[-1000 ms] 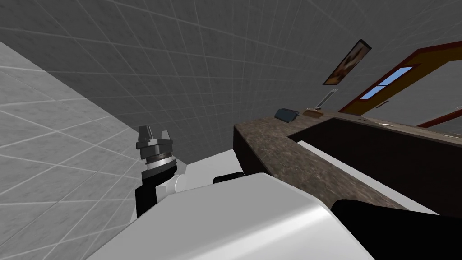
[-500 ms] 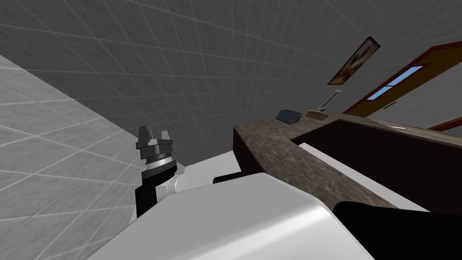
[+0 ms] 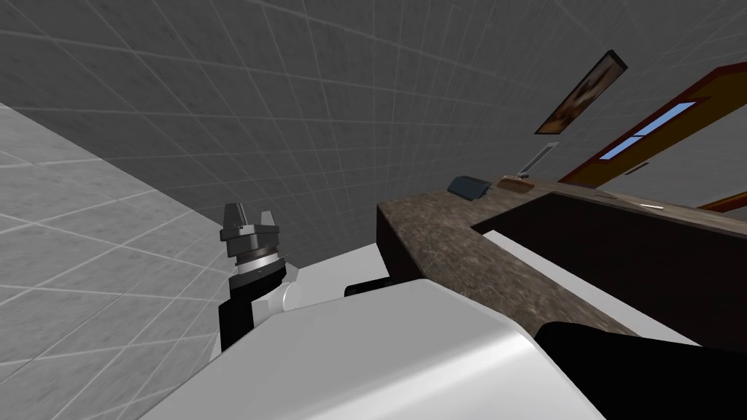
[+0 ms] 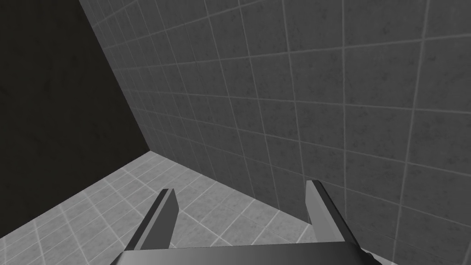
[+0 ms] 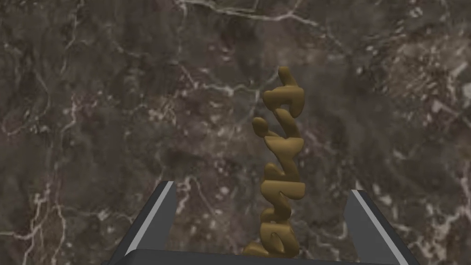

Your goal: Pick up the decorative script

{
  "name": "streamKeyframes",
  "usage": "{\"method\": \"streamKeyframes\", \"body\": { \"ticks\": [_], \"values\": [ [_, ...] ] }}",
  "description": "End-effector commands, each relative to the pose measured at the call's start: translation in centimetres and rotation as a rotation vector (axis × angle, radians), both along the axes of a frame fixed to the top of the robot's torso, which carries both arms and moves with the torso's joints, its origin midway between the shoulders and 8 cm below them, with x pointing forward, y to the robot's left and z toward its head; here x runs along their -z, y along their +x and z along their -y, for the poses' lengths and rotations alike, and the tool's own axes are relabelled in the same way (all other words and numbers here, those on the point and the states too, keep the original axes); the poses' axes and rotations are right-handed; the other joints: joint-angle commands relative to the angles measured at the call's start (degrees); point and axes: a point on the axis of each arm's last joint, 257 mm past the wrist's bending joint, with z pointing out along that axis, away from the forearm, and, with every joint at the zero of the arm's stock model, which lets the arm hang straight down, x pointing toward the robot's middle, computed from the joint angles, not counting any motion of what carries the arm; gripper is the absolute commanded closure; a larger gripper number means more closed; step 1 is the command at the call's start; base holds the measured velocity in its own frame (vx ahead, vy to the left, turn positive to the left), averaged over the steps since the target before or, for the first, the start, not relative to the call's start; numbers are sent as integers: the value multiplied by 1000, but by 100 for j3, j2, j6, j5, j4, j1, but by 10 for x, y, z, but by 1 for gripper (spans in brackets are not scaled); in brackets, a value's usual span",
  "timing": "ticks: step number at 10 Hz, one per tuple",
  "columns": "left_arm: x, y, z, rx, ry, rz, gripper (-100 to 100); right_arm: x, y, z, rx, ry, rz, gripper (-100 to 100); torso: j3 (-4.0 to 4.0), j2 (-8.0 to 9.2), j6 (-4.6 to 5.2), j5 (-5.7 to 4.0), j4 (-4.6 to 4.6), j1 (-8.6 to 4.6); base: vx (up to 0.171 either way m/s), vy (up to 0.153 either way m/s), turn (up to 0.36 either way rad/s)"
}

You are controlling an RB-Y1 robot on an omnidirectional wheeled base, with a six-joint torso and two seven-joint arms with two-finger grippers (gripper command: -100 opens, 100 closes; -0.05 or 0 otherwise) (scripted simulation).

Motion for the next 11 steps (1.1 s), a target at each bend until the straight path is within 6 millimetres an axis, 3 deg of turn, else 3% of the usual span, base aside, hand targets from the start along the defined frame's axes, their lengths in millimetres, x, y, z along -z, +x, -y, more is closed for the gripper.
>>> {"method": "streamKeyframes", "body": {
  "ticks": [1, 2, 6, 7, 8, 10, 11],
  "values": [
    [0, 0, 0, 0, 0, 0, 0, 0, 0, 0, 0, 0, 0, -100, 0, 0, 0, 0, 0, 0, 0, 0, 0],
    [0, 0, 0, 0, 0, 0, 0, 1, 0, 0, -2, 0, -1, 100, -1, -1, 0, 2, -1, 5, 0, 0, 0],
    [0, 0, 0, 0, 0, 0, 0, 1, -1, 0, -2, 1, -3, 100, 0, -3, -2, 1, 3, 6, 0, 0, 0],
    [0, 0, 0, 0, 0, 0, 0, 1, -1, 0, -2, 1, -3, 0, 0, -3, -2, 1, 3, 5, 0, 0, 0],
    [0, 0, 0, 0, 0, 0, 0, -9, 0, 2, 1, -1, -2, 100, 1, -2, -2, 1, 3, 5, 7, 1, -32],
    [0, 0, 0, 0, 0, 0, 0, -13, -2, 3, 0, -2, -4, 100, -1, -3, -2, 6, 1, 16, -2, 17, -5],
    [0, 0, 0, 0, 0, 0, 0, -14, -2, 4, 1, -2, -3, 0, 0, -3, -1, 3, 3, 13, 0, 0, 0]
  ]
}}
